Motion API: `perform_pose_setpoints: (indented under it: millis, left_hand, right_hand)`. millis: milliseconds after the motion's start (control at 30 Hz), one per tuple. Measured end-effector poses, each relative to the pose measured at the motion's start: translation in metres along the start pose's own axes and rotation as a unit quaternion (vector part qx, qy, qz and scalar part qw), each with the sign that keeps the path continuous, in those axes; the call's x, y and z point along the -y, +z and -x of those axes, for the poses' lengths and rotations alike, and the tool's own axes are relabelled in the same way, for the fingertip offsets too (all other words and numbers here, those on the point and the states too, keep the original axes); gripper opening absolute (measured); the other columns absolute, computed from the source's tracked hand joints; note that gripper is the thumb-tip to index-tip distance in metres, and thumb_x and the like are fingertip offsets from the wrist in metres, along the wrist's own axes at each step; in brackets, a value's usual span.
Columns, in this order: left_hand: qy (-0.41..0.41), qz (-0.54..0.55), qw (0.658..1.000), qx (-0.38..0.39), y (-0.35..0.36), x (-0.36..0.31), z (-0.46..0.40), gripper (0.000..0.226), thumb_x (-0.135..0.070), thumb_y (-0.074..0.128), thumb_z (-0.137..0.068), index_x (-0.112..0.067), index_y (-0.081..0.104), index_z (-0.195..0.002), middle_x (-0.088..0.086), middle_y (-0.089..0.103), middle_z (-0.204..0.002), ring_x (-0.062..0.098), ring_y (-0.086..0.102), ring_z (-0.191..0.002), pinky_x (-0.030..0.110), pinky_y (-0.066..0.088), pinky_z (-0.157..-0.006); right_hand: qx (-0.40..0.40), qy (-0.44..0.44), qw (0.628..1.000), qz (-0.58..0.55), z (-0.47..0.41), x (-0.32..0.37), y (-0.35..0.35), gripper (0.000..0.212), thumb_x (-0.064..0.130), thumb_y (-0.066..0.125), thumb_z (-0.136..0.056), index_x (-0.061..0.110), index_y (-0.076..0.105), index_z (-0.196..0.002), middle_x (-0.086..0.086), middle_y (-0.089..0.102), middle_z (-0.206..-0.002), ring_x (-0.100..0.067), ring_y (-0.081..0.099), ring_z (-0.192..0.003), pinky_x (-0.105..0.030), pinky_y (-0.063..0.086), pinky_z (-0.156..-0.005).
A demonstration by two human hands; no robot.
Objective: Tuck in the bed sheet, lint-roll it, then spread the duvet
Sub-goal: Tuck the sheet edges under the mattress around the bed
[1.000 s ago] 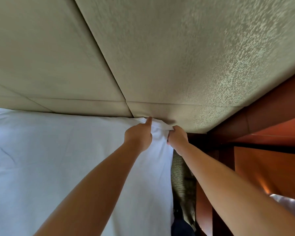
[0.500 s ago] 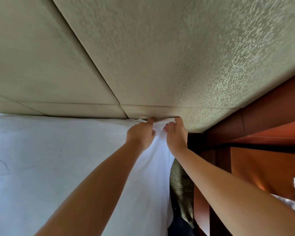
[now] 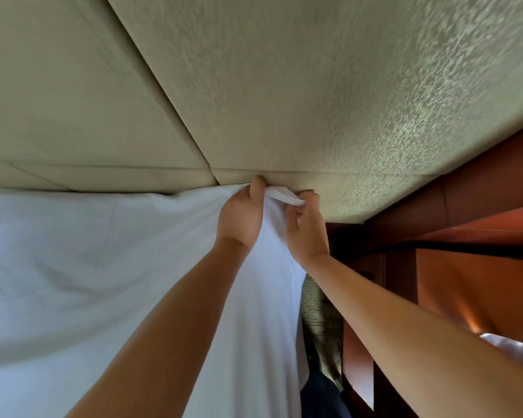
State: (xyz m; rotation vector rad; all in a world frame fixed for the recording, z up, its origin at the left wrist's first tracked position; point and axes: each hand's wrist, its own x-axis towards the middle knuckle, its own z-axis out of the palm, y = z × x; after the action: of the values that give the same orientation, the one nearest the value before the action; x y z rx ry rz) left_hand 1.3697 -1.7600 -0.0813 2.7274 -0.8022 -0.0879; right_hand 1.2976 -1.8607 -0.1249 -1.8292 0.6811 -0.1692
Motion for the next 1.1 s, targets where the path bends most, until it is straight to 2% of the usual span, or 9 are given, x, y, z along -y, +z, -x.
perform_pose_setpoints:
  millis: [133,233,467,600,767,900,967,1033,1100]
  left_hand:
    - [0.016,0.036,0.996,0.085,0.007,0.007,0.015,0.041,0.002,0.052,-0.084,0.003,0.049,-0.126,0.019,0.061,-0.109,0.035,0.060,-0.092,0.035,0.047,-0.073]
    - [0.035,0.058,0.992,0.110,0.013,0.009,0.022,0.035,0.000,0.049,-0.083,0.003,0.055,-0.118,0.019,0.061,-0.112,0.038,0.058,-0.102,0.038,0.046,-0.079]
    - [0.085,-0.050,0.986,0.137,0.023,0.014,0.015,0.046,-0.025,0.046,-0.095,-0.014,0.044,-0.139,0.001,0.050,-0.141,0.019,0.038,-0.134,0.025,0.020,-0.114]
    - [0.065,-0.080,0.980,0.173,0.023,0.017,0.001,0.042,-0.024,0.040,-0.098,-0.015,0.044,-0.138,0.002,0.053,-0.138,0.020,0.044,-0.129,0.027,0.027,-0.107]
    - [0.092,-0.050,0.977,0.185,0.012,0.027,0.001,0.034,-0.011,0.043,-0.094,-0.012,0.057,-0.125,0.003,0.064,-0.119,0.023,0.057,-0.110,0.031,0.043,-0.084]
    - [0.121,-0.124,0.977,0.124,-0.006,0.037,0.015,0.017,0.002,0.068,-0.054,-0.005,0.067,-0.069,0.008,0.068,-0.073,0.025,0.065,-0.062,0.022,0.042,-0.043]
    - [0.107,-0.139,0.981,0.083,-0.013,0.046,0.019,0.016,-0.004,0.050,-0.061,-0.004,0.066,-0.065,0.010,0.068,-0.071,0.026,0.066,-0.061,0.023,0.046,-0.045]
    - [0.090,-0.151,0.982,0.067,-0.019,0.054,0.022,0.035,-0.007,0.036,-0.066,0.000,0.069,-0.075,0.012,0.070,-0.078,0.028,0.069,-0.072,0.027,0.054,-0.058]
    - [0.067,-0.156,0.984,0.059,-0.023,0.059,0.023,0.038,-0.007,0.039,-0.070,0.003,0.070,-0.089,0.014,0.071,-0.088,0.029,0.069,-0.084,0.032,0.056,-0.071]
  right_hand:
    - [0.084,0.014,0.996,-0.026,0.014,-0.016,0.003,0.044,0.012,0.036,-0.099,0.041,0.019,-0.128,0.009,0.062,-0.114,-0.014,0.062,-0.094,-0.030,0.052,-0.075]
    - [0.014,0.053,0.995,-0.082,0.018,-0.008,0.015,0.047,0.006,0.034,-0.098,0.043,0.020,-0.123,0.000,0.055,-0.128,-0.014,0.056,-0.116,-0.026,0.049,-0.089]
    - [0.086,0.051,0.992,0.073,0.021,-0.001,0.018,0.024,0.014,0.033,-0.096,0.021,0.055,-0.103,0.000,0.059,-0.073,-0.009,0.050,-0.060,-0.022,0.039,-0.055]
    - [0.144,0.061,0.982,0.107,-0.007,-0.010,0.019,0.026,0.020,0.033,-0.101,0.016,0.058,-0.107,-0.008,0.062,-0.093,-0.011,0.051,-0.069,-0.022,0.038,-0.059]
    - [0.235,0.058,0.923,0.300,-0.049,-0.010,0.021,0.035,0.008,0.031,-0.102,0.002,0.046,-0.133,-0.015,0.048,-0.136,-0.027,0.044,-0.124,-0.029,0.036,-0.099]
    - [0.191,-0.034,0.908,0.371,-0.022,0.001,0.015,0.030,0.016,0.030,-0.101,0.011,0.052,-0.121,-0.010,0.055,-0.124,-0.030,0.055,-0.107,-0.033,0.043,-0.074]
    - [0.119,-0.133,0.931,0.318,-0.002,-0.002,0.013,0.028,0.011,0.041,-0.095,0.013,0.058,-0.118,-0.004,0.062,-0.117,-0.029,0.059,-0.104,-0.032,0.045,-0.071]
    - [0.143,-0.227,0.920,0.285,0.009,-0.002,0.017,0.039,0.002,0.049,-0.090,0.005,0.057,-0.129,-0.010,0.059,-0.130,-0.030,0.055,-0.120,-0.037,0.047,-0.096]
    - [0.191,-0.232,0.910,0.287,0.010,0.006,0.026,0.045,0.006,0.046,-0.095,0.002,0.045,-0.140,-0.012,0.047,-0.144,-0.027,0.043,-0.134,-0.031,0.024,-0.114]
